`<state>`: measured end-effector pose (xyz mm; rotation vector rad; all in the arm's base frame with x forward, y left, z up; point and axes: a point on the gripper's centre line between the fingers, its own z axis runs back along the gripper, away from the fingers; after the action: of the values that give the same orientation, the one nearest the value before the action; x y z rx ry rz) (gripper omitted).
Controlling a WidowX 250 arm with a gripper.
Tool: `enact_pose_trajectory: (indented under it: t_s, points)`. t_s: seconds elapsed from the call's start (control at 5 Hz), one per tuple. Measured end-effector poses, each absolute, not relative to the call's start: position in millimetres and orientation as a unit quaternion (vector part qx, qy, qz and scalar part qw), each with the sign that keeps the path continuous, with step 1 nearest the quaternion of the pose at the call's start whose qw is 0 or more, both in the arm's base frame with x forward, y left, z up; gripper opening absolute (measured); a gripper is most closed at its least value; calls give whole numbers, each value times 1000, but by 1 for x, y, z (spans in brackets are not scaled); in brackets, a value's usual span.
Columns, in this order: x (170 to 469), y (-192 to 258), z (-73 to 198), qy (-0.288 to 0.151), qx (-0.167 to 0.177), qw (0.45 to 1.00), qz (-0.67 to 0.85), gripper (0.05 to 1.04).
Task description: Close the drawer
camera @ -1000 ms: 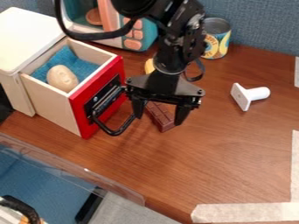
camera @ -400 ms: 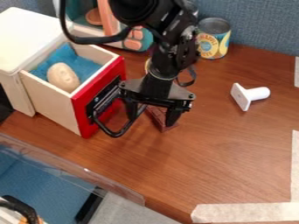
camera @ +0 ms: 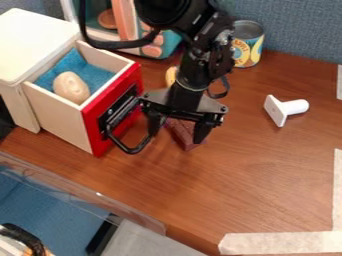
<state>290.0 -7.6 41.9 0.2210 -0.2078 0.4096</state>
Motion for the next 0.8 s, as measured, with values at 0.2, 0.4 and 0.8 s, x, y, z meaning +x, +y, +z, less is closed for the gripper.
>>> enact_pose_trajectory:
  t_s: [0.2, 0.4, 0.8]
  points:
    - [291, -20, 52, -127, 109, 968, 189, 1000]
    - [291, -28, 58, -142, 111, 968, 176, 1000]
    - [295, -24, 47, -125, 97, 968, 193, 1000]
